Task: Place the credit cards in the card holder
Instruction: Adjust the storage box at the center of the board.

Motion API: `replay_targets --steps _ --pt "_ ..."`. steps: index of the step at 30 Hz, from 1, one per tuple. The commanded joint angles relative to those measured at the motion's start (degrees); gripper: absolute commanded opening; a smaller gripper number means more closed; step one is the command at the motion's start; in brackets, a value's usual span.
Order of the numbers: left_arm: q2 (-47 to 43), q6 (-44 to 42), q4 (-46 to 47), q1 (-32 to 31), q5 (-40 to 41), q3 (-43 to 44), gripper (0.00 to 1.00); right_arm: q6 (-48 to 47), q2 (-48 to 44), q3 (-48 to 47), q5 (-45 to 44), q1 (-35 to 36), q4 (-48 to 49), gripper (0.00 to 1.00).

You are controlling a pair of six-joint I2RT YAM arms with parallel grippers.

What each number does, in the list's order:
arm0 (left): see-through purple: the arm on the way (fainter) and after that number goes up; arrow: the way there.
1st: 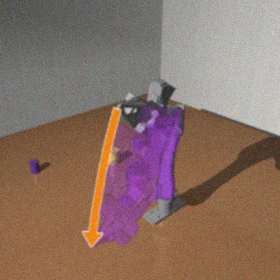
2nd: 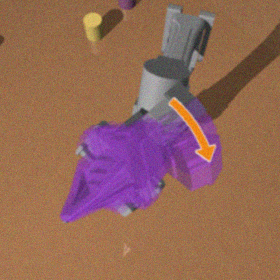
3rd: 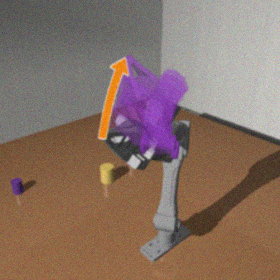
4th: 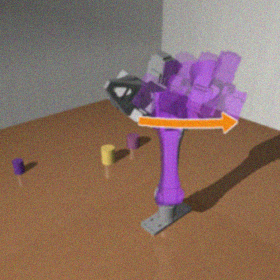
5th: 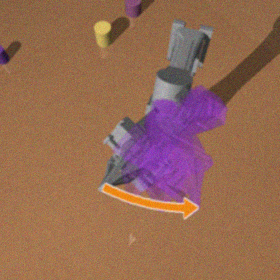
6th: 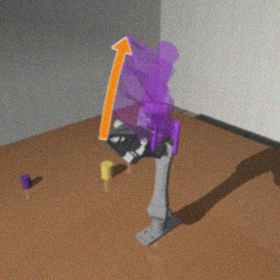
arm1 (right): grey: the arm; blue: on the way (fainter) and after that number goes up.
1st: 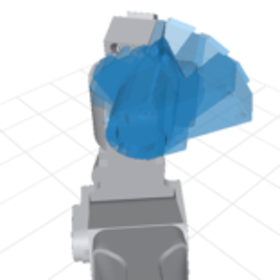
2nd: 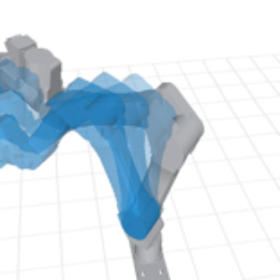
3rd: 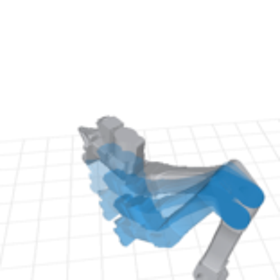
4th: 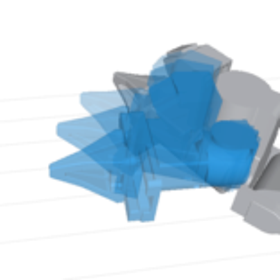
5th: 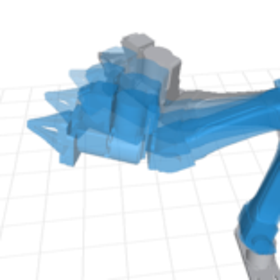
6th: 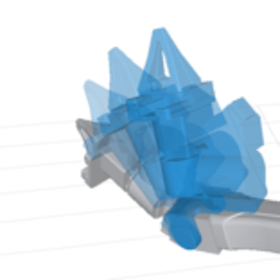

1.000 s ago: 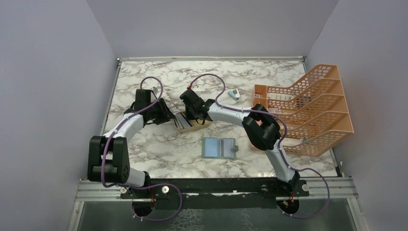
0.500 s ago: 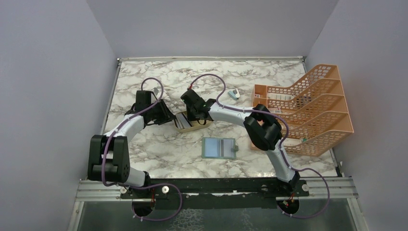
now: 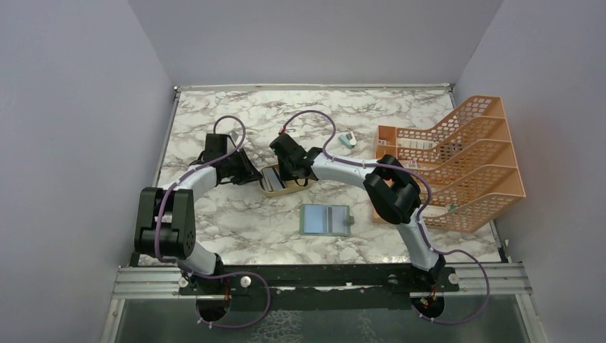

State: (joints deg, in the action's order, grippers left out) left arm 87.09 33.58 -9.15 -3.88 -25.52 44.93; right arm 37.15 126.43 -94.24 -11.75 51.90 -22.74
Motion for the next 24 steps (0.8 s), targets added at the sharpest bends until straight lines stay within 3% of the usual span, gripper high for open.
replay_targets --steps 1,7,20,21,24 --pt "2.94 -2.32 0.45 -0.19 0.11 2.74 0.2 -1.74 1.95 1.53 -0.65 0.04 -6.78 0.05" --pt "5.22 -5.9 -2.13 -0.19 1.38 6.67 0.01 -2.76 2.36 0.86 -1.05 -0.13 -7.14 0.05" --pt "14.33 -13.4 -13.08 -0.08 7.99 25.16 0.0 6.2 4.24 2.52 11.58 0.0 -0.08 0.03" --pt "14.4 -12.9 -13.22 -0.08 7.9 26.02 0.01 7.4 4.37 2.6 11.87 0.04 0.28 0.03" --pt "13.51 -11.16 -13.05 -0.12 7.6 26.18 0.24 9.14 3.73 3.79 11.25 0.0 1.28 0.02"
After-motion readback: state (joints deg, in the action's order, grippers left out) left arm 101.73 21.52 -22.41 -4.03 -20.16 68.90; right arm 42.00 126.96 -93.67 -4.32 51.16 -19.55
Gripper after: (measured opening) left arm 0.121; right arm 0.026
